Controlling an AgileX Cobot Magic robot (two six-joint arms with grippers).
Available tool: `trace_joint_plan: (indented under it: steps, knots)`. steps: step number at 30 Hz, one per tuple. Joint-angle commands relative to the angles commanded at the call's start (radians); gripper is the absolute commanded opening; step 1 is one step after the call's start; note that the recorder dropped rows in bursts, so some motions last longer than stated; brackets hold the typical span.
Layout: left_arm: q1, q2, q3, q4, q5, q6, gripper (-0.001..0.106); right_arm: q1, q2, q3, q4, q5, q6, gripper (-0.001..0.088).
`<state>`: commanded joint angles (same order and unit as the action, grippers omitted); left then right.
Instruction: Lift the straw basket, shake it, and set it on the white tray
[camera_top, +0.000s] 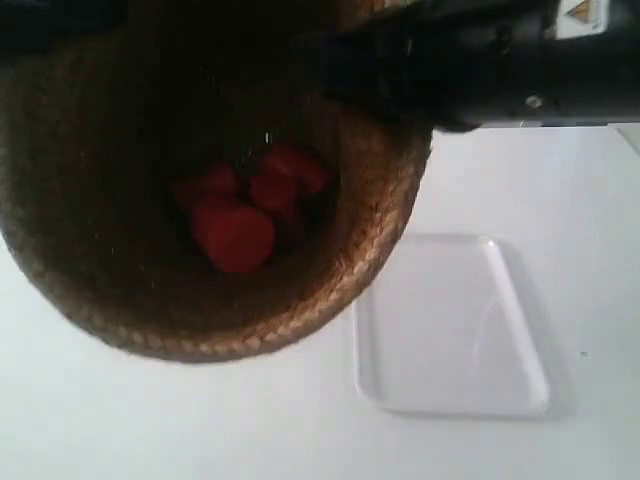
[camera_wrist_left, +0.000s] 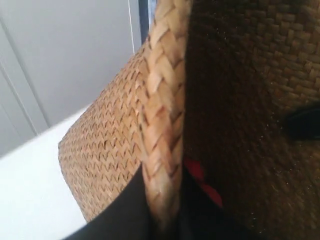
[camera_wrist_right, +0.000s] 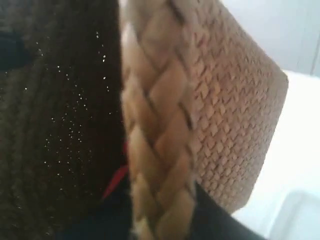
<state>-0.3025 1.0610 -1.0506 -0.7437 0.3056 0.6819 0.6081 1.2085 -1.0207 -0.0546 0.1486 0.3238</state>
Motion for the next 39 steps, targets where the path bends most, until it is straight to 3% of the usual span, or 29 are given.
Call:
trace_joint_plan:
  steps: [3, 5, 8, 11, 14, 16, 20, 23, 24, 26, 29, 32, 36, 37, 39]
  knots:
    - [-0.002, 0.009, -0.032, -0.013, 0.137, 0.001, 0.0, -0.03, 0.06, -0.052, 0.067, 0.172, 0.026, 0.0]
    - [-0.002, -0.051, -0.073, -0.014, 0.218, 0.01, 0.0, 0.012, 0.004, -0.083, 0.124, 0.268, -0.057, 0.0]
    - [-0.002, -0.103, -0.055, 0.006, 0.149, 0.004, 0.0, 0.07, -0.072, -0.057, 0.087, 0.166, -0.07, 0.0]
    - [-0.002, -0.027, 0.02, -0.02, 0.058, -0.017, 0.0, 0.044, -0.01, 0.01, 0.005, -0.005, 0.029, 0.0]
    - [-0.002, 0.008, 0.004, -0.01, 0.147, -0.017, 0.0, -0.012, 0.069, -0.019, 0.015, 0.109, 0.082, 0.0]
    - [-0.002, -0.034, -0.037, -0.022, 0.195, -0.017, 0.0, -0.001, 0.041, -0.05, 0.055, 0.206, 0.064, 0.0]
    - [-0.002, -0.108, -0.025, -0.005, 0.119, -0.017, 0.0, 0.065, -0.089, -0.033, -0.016, 0.149, 0.041, 0.0]
    - [-0.002, -0.025, 0.066, -0.004, 0.005, -0.04, 0.0, 0.028, -0.04, 0.042, -0.203, 0.05, 0.255, 0.0]
    - [-0.002, 0.001, 0.072, -0.004, 0.017, -0.04, 0.0, 0.0, -0.012, 0.05, -0.245, 0.066, 0.32, 0.0]
    - [-0.002, 0.007, 0.037, -0.006, 0.118, -0.038, 0.0, -0.018, 0.009, 0.024, -0.211, 0.179, 0.412, 0.0]
    - [-0.002, -0.07, -0.056, -0.009, 0.21, -0.038, 0.0, 0.027, -0.113, -0.014, -0.117, 0.217, 0.245, 0.0]
    - [-0.002, -0.12, -0.052, 0.001, 0.119, -0.038, 0.0, 0.063, -0.203, 0.0, -0.207, 0.137, 0.207, 0.0]
    - [0.0, -0.018, 0.024, -0.002, 0.034, -0.028, 0.0, 0.002, -0.098, 0.051, -0.478, 0.141, 0.467, 0.0]
    - [0.0, -0.012, 0.01, -0.007, 0.055, -0.033, 0.0, -0.001, -0.075, 0.045, -0.482, 0.156, 0.494, 0.0]
    - [0.0, -0.041, -0.049, -0.037, 0.137, -0.031, 0.0, 0.015, -0.081, 0.003, -0.358, 0.214, 0.453, 0.0]
